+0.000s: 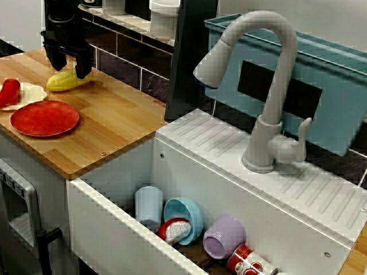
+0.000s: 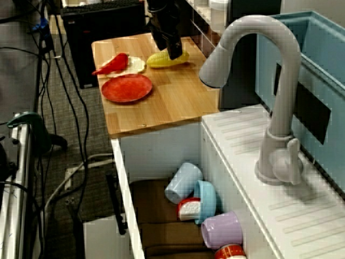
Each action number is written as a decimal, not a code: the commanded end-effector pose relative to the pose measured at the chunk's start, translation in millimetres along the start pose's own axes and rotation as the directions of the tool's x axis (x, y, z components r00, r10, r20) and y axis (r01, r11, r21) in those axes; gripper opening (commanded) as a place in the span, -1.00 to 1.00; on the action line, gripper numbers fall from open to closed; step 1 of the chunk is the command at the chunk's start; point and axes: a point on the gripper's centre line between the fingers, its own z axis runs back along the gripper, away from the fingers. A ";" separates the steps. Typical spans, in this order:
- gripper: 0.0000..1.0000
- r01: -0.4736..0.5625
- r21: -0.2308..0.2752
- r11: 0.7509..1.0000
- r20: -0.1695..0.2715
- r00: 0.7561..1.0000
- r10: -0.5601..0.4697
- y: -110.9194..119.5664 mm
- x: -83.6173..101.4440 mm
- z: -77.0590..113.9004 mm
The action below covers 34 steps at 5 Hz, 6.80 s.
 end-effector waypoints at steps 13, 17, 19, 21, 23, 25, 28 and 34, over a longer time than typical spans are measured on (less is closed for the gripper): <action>-1.00 0.007 -0.133 0.991 0.121 0.993 0.009 22.2 -37.5 124.4; -1.00 0.060 -0.139 0.988 0.118 0.992 -0.043 12.9 -91.5 121.6; -1.00 0.079 -0.108 0.991 0.102 0.992 -0.068 2.0 -98.9 106.2; -1.00 0.080 -0.080 0.994 0.093 0.993 -0.072 -12.9 -96.6 87.3; -1.00 0.085 -0.045 0.995 0.083 0.993 -0.081 -32.3 -102.5 63.6; -1.00 0.081 -0.024 0.996 0.086 0.993 -0.078 -38.3 -104.8 56.6; 1.00 0.040 -0.019 0.999 0.073 0.997 -0.039 -33.2 -102.6 59.3; 1.00 -0.047 0.026 0.999 0.133 0.990 0.043 -17.0 -61.4 76.6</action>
